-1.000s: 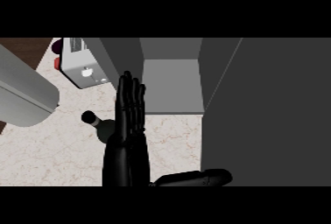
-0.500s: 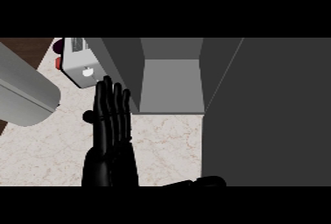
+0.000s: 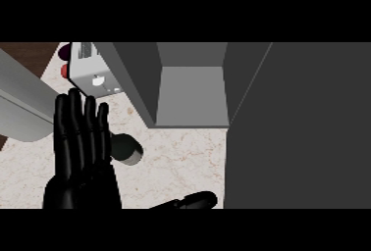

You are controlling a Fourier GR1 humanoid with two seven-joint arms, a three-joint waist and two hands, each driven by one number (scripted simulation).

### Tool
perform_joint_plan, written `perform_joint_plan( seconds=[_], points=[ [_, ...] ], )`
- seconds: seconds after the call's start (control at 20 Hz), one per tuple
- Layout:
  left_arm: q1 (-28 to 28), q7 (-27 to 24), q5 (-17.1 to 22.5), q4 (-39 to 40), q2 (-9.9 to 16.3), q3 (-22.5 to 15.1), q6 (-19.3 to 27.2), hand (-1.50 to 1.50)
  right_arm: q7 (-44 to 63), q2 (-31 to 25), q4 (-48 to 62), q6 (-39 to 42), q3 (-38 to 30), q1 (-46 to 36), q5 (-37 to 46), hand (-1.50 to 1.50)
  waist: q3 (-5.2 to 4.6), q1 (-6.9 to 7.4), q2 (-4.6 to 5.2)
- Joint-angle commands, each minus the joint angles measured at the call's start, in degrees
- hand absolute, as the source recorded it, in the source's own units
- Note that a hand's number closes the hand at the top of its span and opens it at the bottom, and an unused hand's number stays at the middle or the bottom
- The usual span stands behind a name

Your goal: Pick up the wine, place it into the cabinet and close the cabinet

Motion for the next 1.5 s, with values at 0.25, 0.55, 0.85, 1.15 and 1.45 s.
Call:
perform_joint_plan(
  seconds=[0.25,0.55,0.85,1.15,1.45],
  points=[
    [6.16,0.78,2.34,-6.73,3.25,5.71,-3.93,-1.5,5.45,-0.51,-7.43,-1.58,-2.03,-1.32,-2.12,-1.5,-0.02,0.09,0.09],
    [11.77,-8.57,12.19,-3.0,3.92,5.25,-0.24,-1.5,5.08,-0.16,-6.69,-1.43,-0.86,-2.07,-1.67,-1.5,-0.05,-0.1,0.15],
    [15.59,-18.29,27.78,-1.17,7.13,13.53,-3.69,-1.5,3.98,-0.49,-8.18,-0.05,-2.8,0.43,-3.51,-1.5,-0.09,-0.33,0.16],
    [18.34,-22.08,30.4,2.75,4.67,11.51,-6.86,-1.5,7.36,0.77,-8.47,-2.03,3.04,-3.13,2.4,-1.5,-0.07,0.07,0.1],
    [19.45,-35.22,41.96,11.59,3.55,20.31,-13.7,-1.5,8.66,0.66,-11.79,-2.11,0.87,-0.17,-0.97,-1.5,-0.07,-0.3,0.08]
  ],
)
